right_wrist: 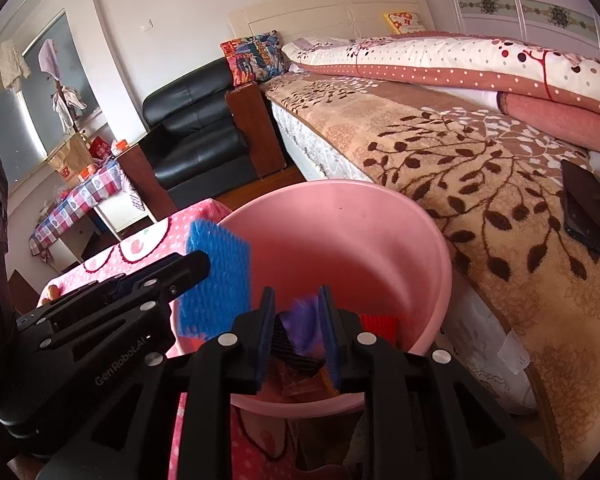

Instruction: Collect trash

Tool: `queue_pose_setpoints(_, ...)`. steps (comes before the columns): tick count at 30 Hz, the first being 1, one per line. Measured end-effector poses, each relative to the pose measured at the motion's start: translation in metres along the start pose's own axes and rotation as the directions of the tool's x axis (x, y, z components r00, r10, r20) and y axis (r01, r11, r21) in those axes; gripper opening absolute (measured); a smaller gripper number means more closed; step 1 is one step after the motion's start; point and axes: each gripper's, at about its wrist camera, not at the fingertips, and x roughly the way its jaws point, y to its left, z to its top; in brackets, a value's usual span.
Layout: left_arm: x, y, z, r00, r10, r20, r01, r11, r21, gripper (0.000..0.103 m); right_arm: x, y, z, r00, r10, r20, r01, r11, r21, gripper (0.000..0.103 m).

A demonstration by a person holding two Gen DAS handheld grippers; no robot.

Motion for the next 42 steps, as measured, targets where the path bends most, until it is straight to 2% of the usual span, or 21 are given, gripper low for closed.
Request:
queue_pose_setpoints(5, -0.006, 0.002, 0.002, 1.000, 0.000, 0.009, 0.000, 1.000, -0.011, 0.027, -0.006, -0.002, 0.000, 1.000, -0.002, 0.013, 0.002, 1.000, 0.002, 0.032)
queue_pose_setpoints(13, -0.033, 0.000, 0.002, 0.998, 0.015, 0.063, -0.016, 1.000, 0.012, 0.028, -0.023, 0.002, -0.004, 0.999, 0.013, 0.038, -0.013, 1.000, -0.008, 0.040)
queue_pose_setpoints(16, -0.045, -0.001, 0.000, 0.997, 0.023, 0.077, -0.024, 1.000, 0.015, 0.028, -0.032, 0.007, -0.008, 0.999, 0.013, 0.048, -0.012, 1.000, -0.020, 0.046)
queue_pose_setpoints(23, -0.072, 0.004, -0.007, 0.992, 0.069, 0.102, -0.070, 0.997, 0.014, 0.028, -0.045, 0.023, -0.018, 0.998, 0.038, 0.054, -0.035, 0.998, -0.048, 0.055)
queue_pose_setpoints(33, -0.101, 0.017, -0.017, 0.984, 0.114, 0.139, -0.114, 0.993, -0.011, 0.028, -0.065, 0.051, -0.029, 0.995, 0.060, 0.082, -0.051, 0.994, -0.097, 0.061)
queue_pose_setpoints(42, -0.120, 0.022, -0.024, 0.977, 0.127, 0.172, -0.126, 0.992, -0.019, 0.028, -0.074, 0.057, -0.034, 0.993, 0.071, 0.090, -0.063, 0.994, -0.088, 0.062)
